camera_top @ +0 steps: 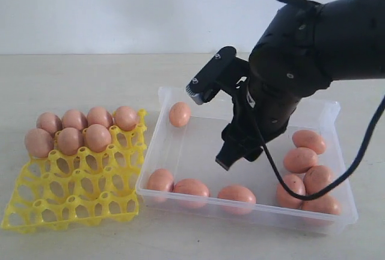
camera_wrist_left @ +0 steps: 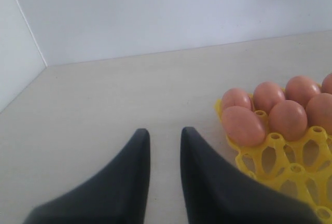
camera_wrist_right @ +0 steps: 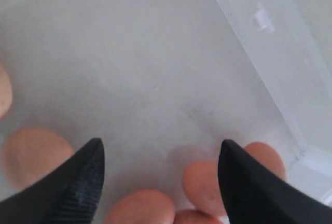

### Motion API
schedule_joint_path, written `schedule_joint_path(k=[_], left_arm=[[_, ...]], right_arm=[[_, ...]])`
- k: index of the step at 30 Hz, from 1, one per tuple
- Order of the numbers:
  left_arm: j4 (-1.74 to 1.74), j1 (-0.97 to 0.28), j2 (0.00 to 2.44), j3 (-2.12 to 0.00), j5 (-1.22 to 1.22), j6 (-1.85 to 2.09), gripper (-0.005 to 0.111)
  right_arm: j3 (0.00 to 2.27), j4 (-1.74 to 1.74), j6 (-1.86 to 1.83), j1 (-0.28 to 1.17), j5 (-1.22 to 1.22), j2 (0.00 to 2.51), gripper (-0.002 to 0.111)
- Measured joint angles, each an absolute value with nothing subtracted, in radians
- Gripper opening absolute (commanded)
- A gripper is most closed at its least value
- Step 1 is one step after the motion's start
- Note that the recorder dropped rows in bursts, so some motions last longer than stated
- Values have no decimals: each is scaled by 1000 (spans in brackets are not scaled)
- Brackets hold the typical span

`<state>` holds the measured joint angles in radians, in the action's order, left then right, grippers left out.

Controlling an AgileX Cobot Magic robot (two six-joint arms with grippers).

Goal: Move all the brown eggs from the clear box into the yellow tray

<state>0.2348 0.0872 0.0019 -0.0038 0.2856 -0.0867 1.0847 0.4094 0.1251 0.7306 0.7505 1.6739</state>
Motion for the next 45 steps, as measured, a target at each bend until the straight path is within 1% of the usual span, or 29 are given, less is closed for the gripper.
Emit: schedule_joint_path(k=[4,7,15,27,36,45], left_arm=[[235,87,2,-4,286,-87,22],[235,87,2,-4,286,-87,22],[235,87,2,-4,286,-87,22],[235,87,2,-4,286,-87,22],[235,87,2,-4,286,-87,22],[235,87,2,-4,286,-87,22]], right_arm=[[1085,273,-69,730,884,1646,61],[1084,178,-166,730,927,1632,61],[1084,125,-286,730,922,1629,61],[1084,114,-370,730,863,1629,61],[1084,77,-438,730,857,1716,61],[1084,61,-470,730,849,1740,61]])
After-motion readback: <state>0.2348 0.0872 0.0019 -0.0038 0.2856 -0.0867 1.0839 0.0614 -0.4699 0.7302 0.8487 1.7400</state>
